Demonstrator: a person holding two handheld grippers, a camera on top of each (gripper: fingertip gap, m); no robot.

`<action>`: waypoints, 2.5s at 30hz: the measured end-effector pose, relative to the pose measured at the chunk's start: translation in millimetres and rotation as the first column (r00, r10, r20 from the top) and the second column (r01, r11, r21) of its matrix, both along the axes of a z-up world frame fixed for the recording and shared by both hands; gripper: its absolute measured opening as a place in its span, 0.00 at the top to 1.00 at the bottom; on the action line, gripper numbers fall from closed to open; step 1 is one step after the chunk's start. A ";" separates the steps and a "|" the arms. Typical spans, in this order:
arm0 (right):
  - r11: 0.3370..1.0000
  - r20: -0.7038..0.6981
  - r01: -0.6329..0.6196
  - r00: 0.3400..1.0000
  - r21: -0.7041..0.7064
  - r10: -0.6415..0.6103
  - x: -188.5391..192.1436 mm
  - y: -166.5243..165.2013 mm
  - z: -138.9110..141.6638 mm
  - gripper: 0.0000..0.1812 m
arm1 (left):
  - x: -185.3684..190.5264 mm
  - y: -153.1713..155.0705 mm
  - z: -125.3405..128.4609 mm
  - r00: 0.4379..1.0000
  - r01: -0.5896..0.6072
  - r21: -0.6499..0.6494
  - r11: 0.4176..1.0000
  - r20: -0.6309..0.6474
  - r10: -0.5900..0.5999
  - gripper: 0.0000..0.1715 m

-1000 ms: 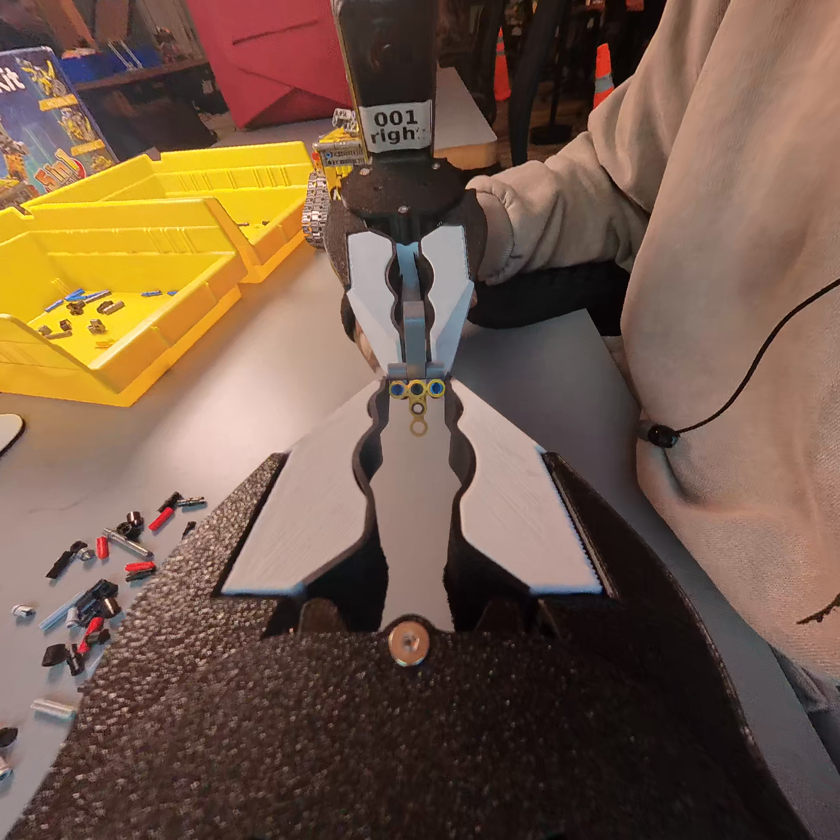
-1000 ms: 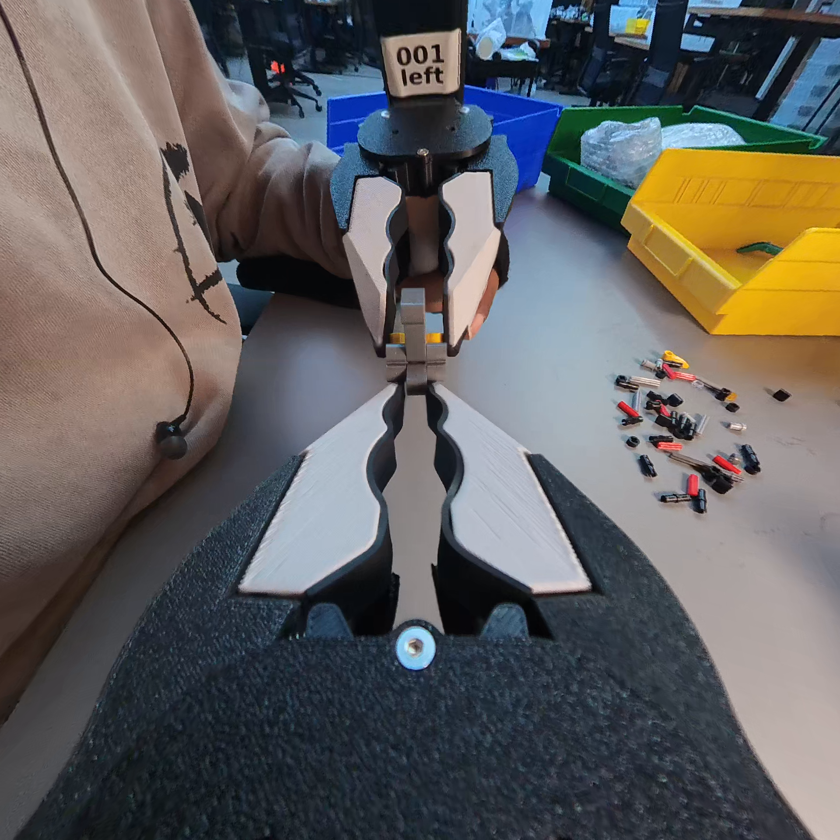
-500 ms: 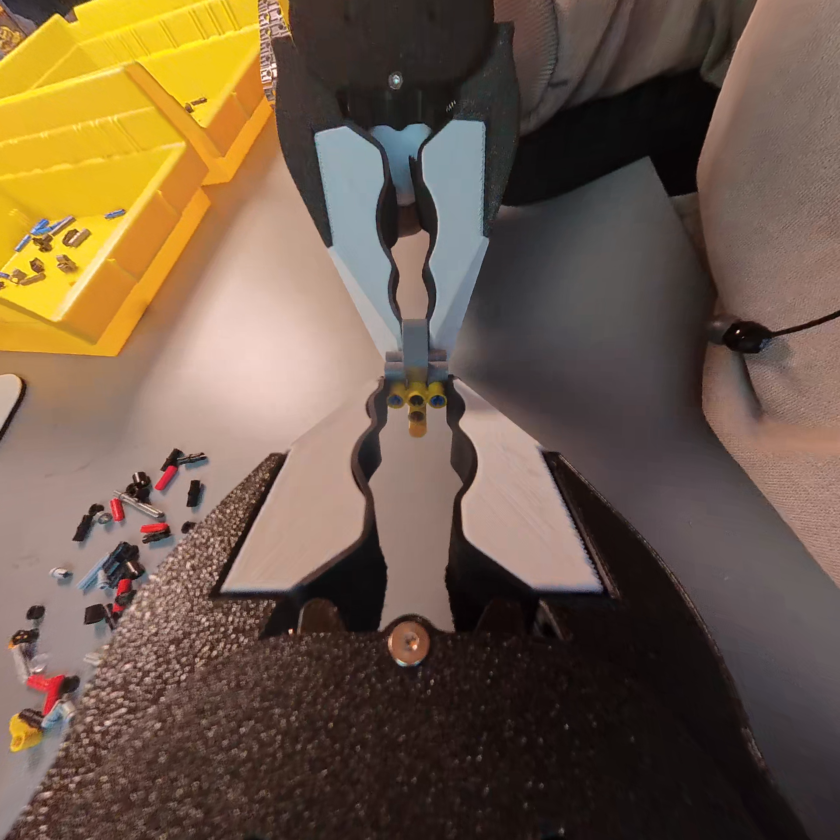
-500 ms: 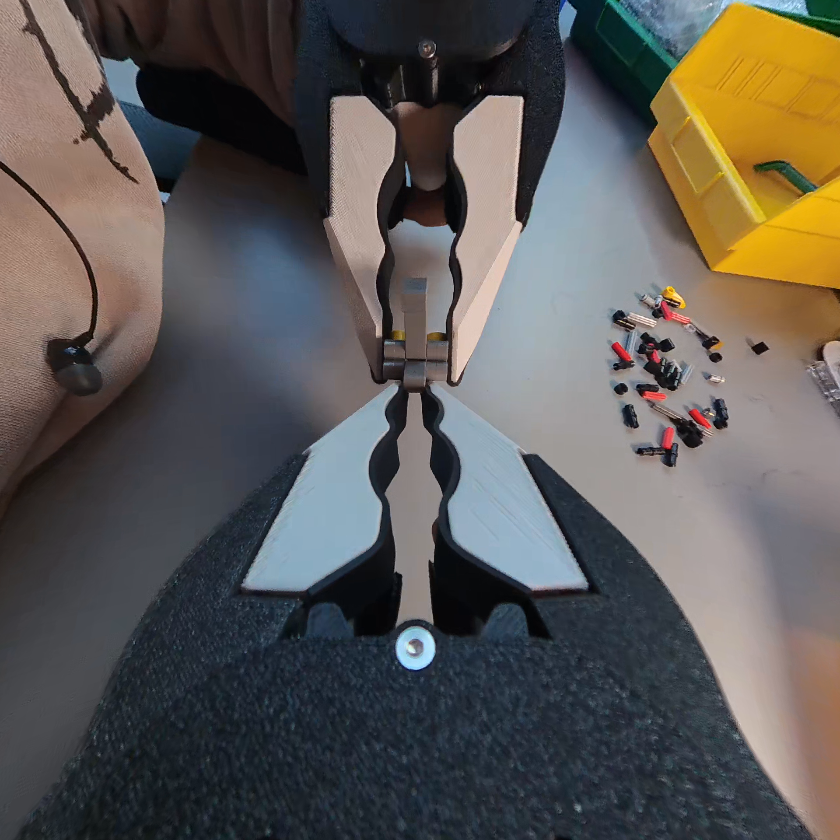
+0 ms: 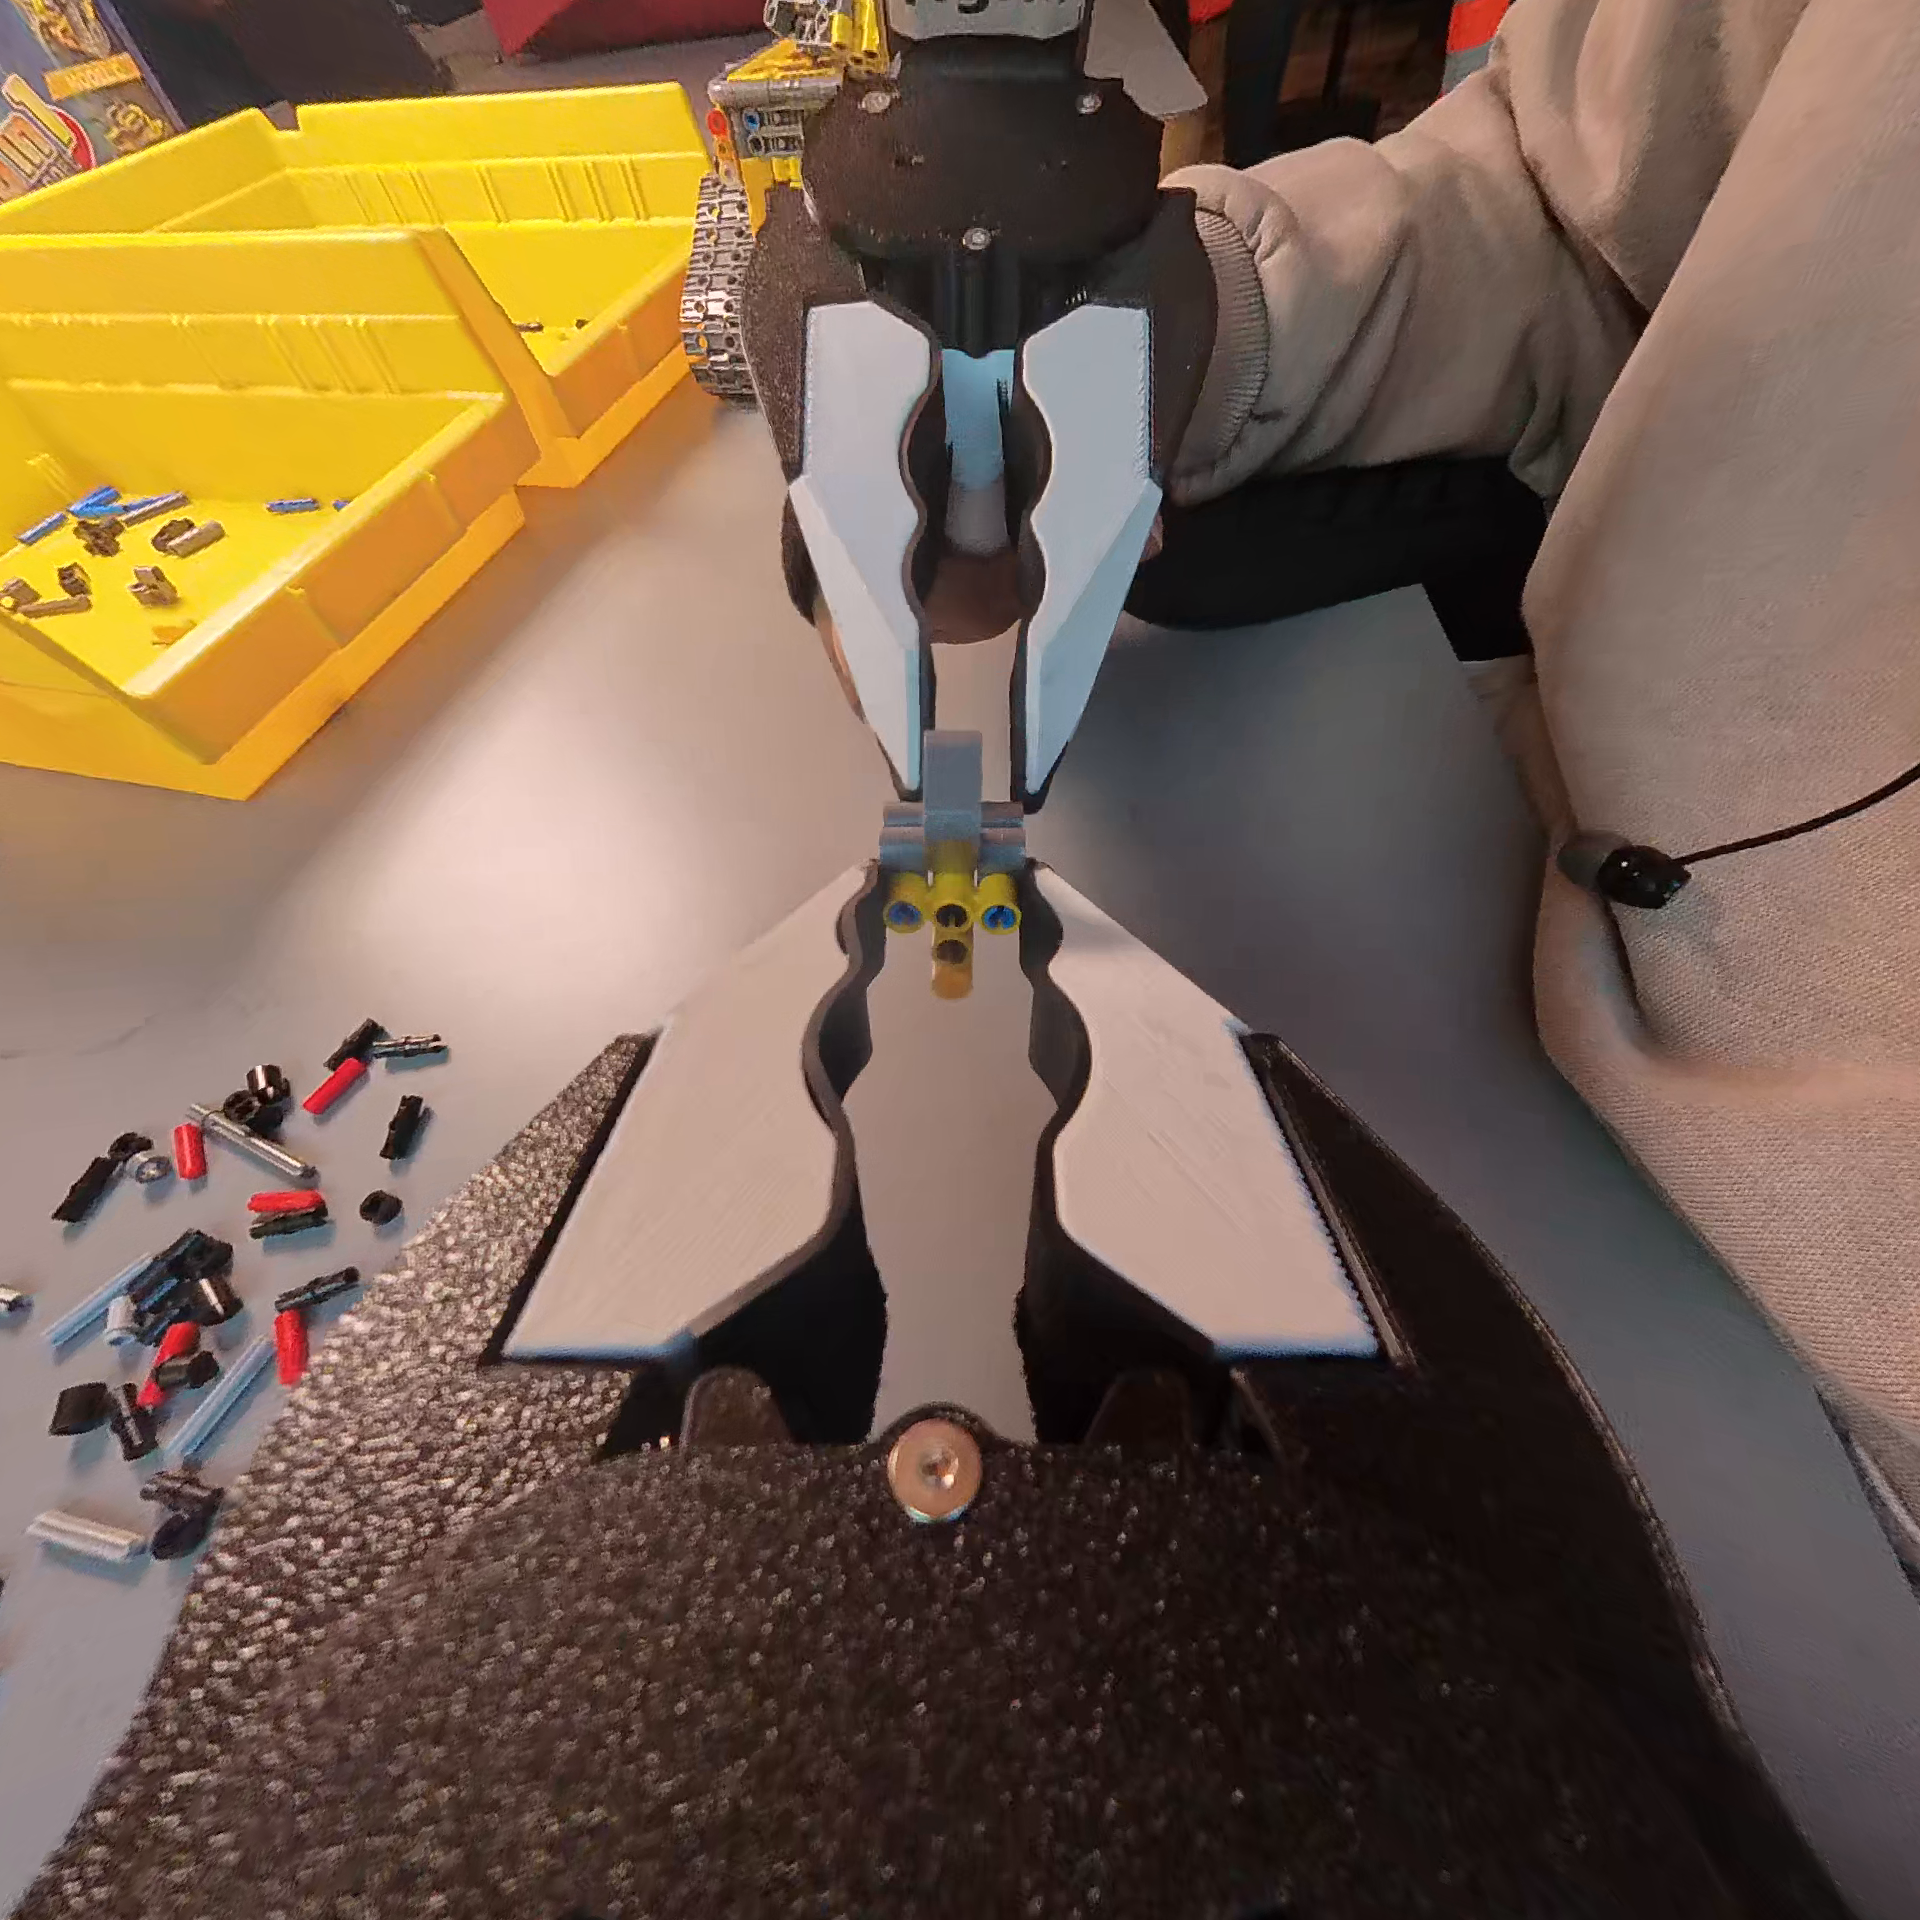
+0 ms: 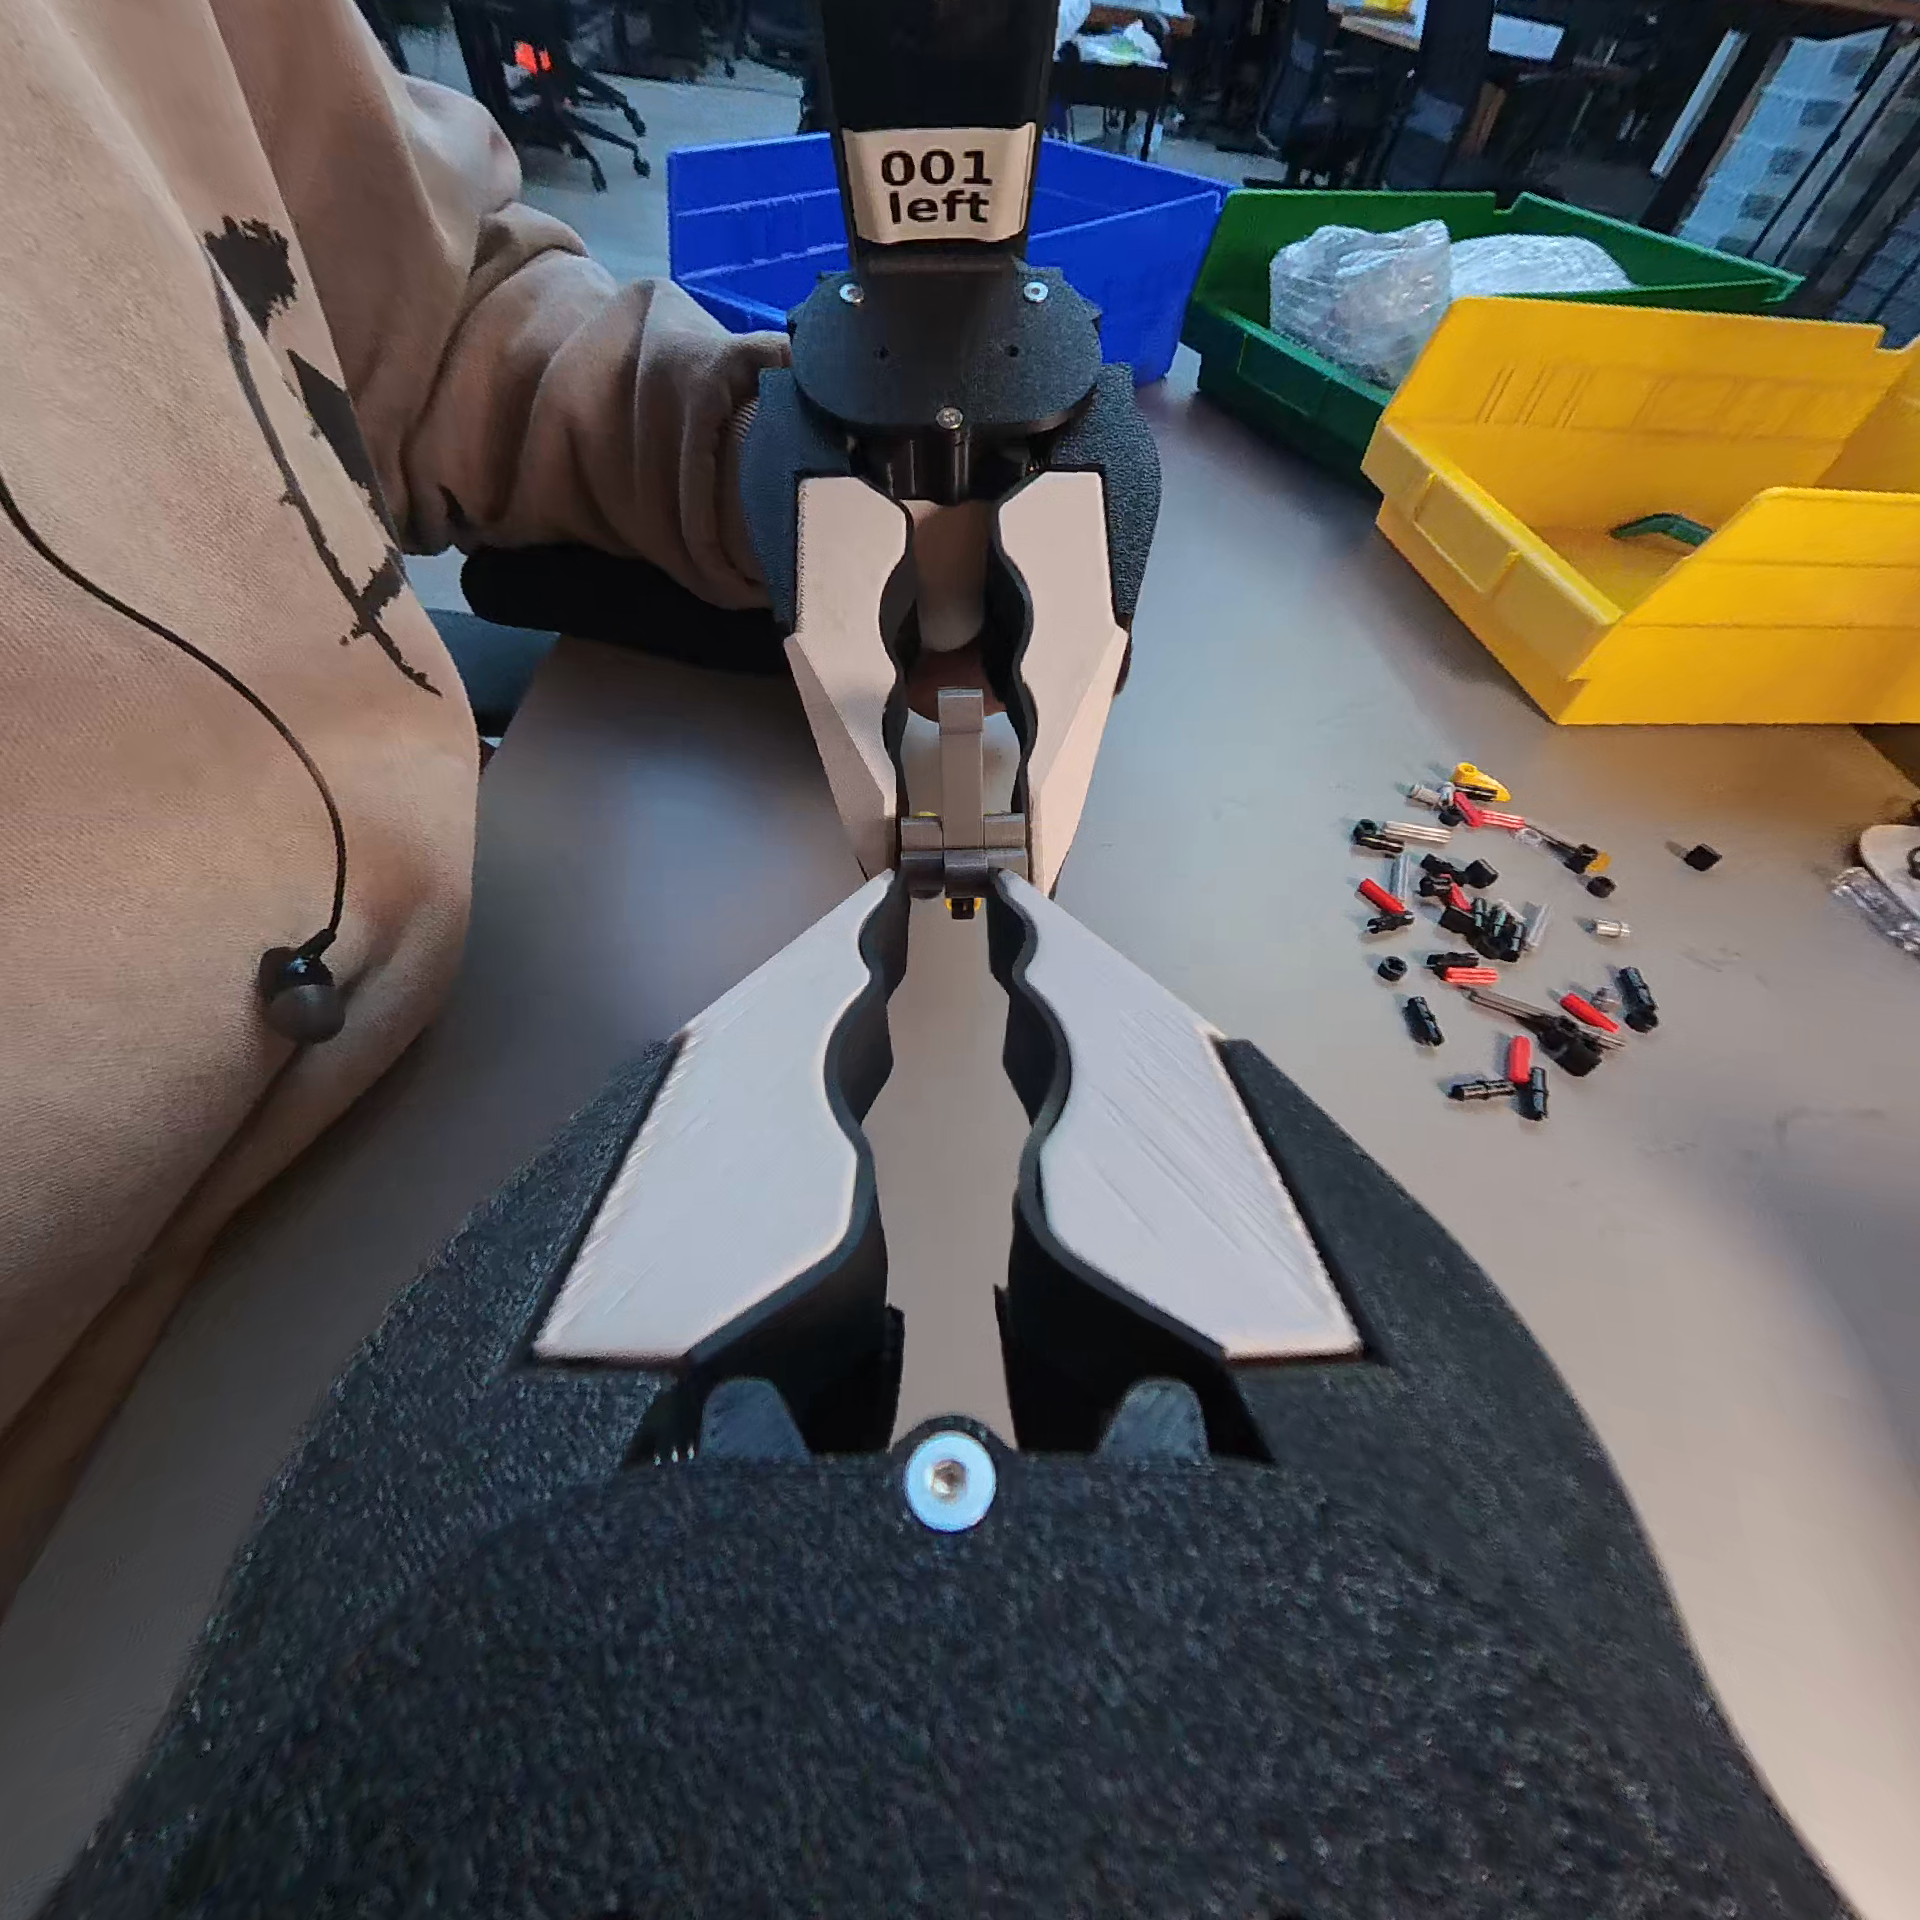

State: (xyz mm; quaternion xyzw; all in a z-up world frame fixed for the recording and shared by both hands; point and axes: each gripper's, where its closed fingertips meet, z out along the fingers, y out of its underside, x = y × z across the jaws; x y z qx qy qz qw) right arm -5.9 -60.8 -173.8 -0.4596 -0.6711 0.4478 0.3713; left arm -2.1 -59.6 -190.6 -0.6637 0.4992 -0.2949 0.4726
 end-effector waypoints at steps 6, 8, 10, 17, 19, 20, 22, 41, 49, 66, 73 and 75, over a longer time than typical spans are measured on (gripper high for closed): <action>0.991 -0.030 -0.036 0.999 -0.125 0.033 1.2 -1.0 6.3 0.97 | 2.1 -5.4 12.1 0.993 0.045 -0.102 0.994 0.116 -0.033 0.85; 0.989 -0.020 -0.032 0.999 -0.146 0.030 -0.4 -0.1 4.4 0.97 | 0.7 -5.9 10.0 0.990 0.054 -0.162 0.985 0.136 -0.032 0.85; 0.989 -0.001 -0.032 0.999 -0.143 0.032 -0.9 0.1 -0.4 0.97 | -1.0 -6.3 5.0 0.993 0.047 -0.163 0.985 0.112 -0.029 0.85; 0.994 0.040 -0.035 0.998 -0.107 0.040 -1.3 -1.5 -10.0 0.97 | -2.9 -6.9 3.1 0.995 0.051 -0.174 0.983 0.091 -0.036 0.86; 0.992 0.022 -0.038 0.999 -0.117 0.041 -1.2 -1.1 -6.7 0.97 | -2.9 -6.6 6.6 0.995 0.052 -0.163 0.985 0.093 -0.037 0.86; 0.991 0.007 -0.045 0.999 -0.129 0.046 -0.8 -1.4 -3.3 0.97 | -2.9 -7.0 9.3 0.995 0.056 -0.153 0.987 0.096 -0.042 0.86; 0.988 -0.009 -0.058 0.998 -0.146 0.057 -0.2 -2.2 0.2 0.97 | -2.6 -7.8 12.3 0.995 0.059 -0.128 0.990 0.085 -0.048 0.86; 0.969 0.001 -0.061 0.998 -0.238 0.063 -4.4 -2.9 -2.2 0.98 | -7.4 -10.6 3.6 1.000 0.030 -0.109 0.994 0.010 -0.029 0.86; 0.973 0.010 -0.037 0.999 -0.227 0.040 -6.7 -1.3 -3.1 0.97 | -7.5 -8.0 -1.6 0.999 0.004 -0.078 0.997 -0.038 -0.007 0.85; 0.940 -0.190 0.004 0.979 -0.340 -0.072 33.6 43.8 41.2 1.00 | -65.5 13.2 69.4 0.906 -0.056 -0.207 0.977 0.401 0.137 0.87; 0.958 -0.194 -0.024 0.980 -0.285 -0.033 4.9 24.9 39.1 0.99 | -15.7 4.0 35.0 0.956 0.040 -0.251 0.967 0.292 0.036 0.86; 0.957 -0.180 -0.023 0.983 -0.290 -0.031 5.0 19.2 37.2 0.90 | -15.6 6.1 34.5 0.953 0.027 -0.256 0.966 0.300 0.053 0.86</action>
